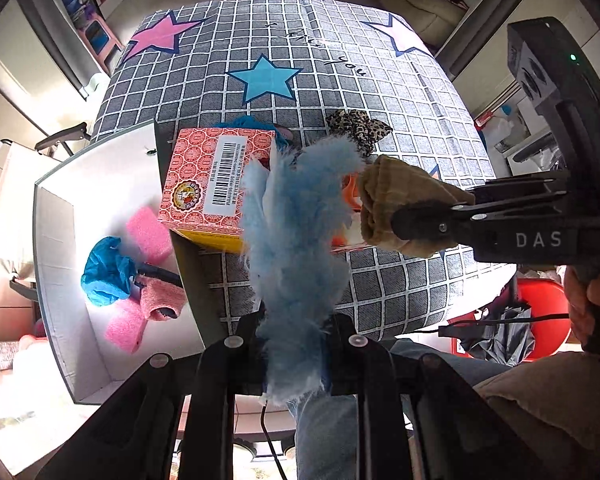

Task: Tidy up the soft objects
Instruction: 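Carry the fluffy toy and beige glove with both tools over the white box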

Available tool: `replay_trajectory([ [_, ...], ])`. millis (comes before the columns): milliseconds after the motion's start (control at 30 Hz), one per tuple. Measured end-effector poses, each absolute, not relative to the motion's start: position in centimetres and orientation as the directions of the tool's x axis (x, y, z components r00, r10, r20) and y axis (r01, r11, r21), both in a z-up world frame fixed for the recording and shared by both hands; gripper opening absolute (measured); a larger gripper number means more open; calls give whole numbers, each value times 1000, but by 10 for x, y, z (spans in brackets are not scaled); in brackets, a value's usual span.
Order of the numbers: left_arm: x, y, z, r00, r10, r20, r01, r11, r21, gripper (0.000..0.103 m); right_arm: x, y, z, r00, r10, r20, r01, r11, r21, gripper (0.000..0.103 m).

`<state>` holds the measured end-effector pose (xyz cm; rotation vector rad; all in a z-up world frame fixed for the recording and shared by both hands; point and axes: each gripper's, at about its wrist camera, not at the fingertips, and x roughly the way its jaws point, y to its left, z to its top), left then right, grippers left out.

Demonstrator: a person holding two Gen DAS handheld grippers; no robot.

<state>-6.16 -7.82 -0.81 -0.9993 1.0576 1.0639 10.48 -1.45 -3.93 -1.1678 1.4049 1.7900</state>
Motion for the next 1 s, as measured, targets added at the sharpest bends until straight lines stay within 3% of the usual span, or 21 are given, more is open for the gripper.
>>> replay_trajectory([
  [400, -142, -96, -3, 83, 263, -961, -995, -22, -93, 20, 17, -9, -10, -427, -75, -901, -786, -462, 411, 28],
  [700, -199, -103, -22, -7, 251, -968, -973, -226, -52, 20, -50, 0, 8, -406, -39, -913, -724, -595, 348, 28],
  [1000, -219, -98, -33, -16, 243, -970, -952, -299, -59, 20, -99, 11, 7, -395, -45, -918, -687, -648, 327, 28],
])
